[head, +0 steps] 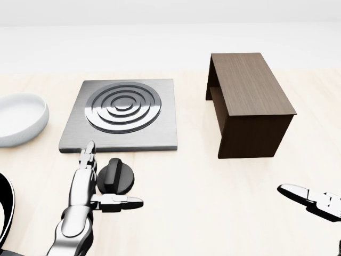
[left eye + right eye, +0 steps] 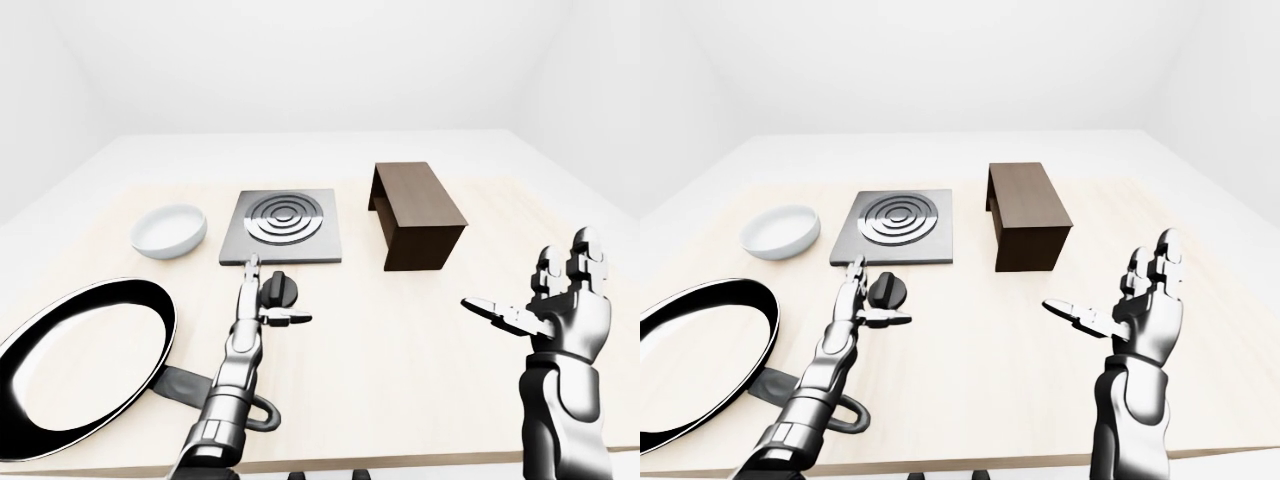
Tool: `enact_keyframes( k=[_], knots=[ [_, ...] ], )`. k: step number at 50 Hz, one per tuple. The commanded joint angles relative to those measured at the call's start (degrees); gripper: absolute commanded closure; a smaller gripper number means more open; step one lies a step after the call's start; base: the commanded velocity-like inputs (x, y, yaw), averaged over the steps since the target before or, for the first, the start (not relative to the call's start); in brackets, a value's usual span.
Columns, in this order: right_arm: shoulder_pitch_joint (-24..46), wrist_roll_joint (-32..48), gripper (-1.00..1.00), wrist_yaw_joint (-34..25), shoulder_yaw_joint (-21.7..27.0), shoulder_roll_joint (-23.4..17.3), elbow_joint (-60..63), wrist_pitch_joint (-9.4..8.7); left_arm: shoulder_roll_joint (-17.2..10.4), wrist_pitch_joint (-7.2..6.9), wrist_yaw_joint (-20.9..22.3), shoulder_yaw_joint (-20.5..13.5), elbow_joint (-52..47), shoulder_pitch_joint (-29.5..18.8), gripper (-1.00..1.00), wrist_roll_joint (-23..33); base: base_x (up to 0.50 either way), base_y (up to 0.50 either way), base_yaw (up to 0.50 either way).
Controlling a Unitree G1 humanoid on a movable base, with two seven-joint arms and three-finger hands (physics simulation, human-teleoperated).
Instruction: Turn on the stove.
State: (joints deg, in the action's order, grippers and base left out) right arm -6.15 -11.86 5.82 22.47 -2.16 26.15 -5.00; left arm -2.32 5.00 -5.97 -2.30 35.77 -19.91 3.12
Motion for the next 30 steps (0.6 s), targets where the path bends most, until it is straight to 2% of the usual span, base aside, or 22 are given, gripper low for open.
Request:
enact_keyframes(
  k=[1, 16, 30],
  knots=[
    [0.1, 0.2, -1.0, -0.1, -0.5, -0.1, -0.5, 0.0, 0.2, 0.0, -0.8, 0.4, 9.0, -1.4, -1.0, 1.4, 0.0, 0.0, 0.0],
    [0.2, 0.4, -1.0, -0.2, -0.7, -0.1, -1.5, 0.54, 0.4, 0.0, -0.8, 0.5, 9.3, -1.1, -1.0, 1.6, 0.0, 0.0, 0.0],
    [0.1, 0.3, -1.0, -0.2, -0.7, -0.1, -1.0, 0.05, 0.4, 0.0, -0.8, 0.4, 8.1, -0.6, -1.0, 1.6, 0.0, 0.0, 0.0]
  ],
)
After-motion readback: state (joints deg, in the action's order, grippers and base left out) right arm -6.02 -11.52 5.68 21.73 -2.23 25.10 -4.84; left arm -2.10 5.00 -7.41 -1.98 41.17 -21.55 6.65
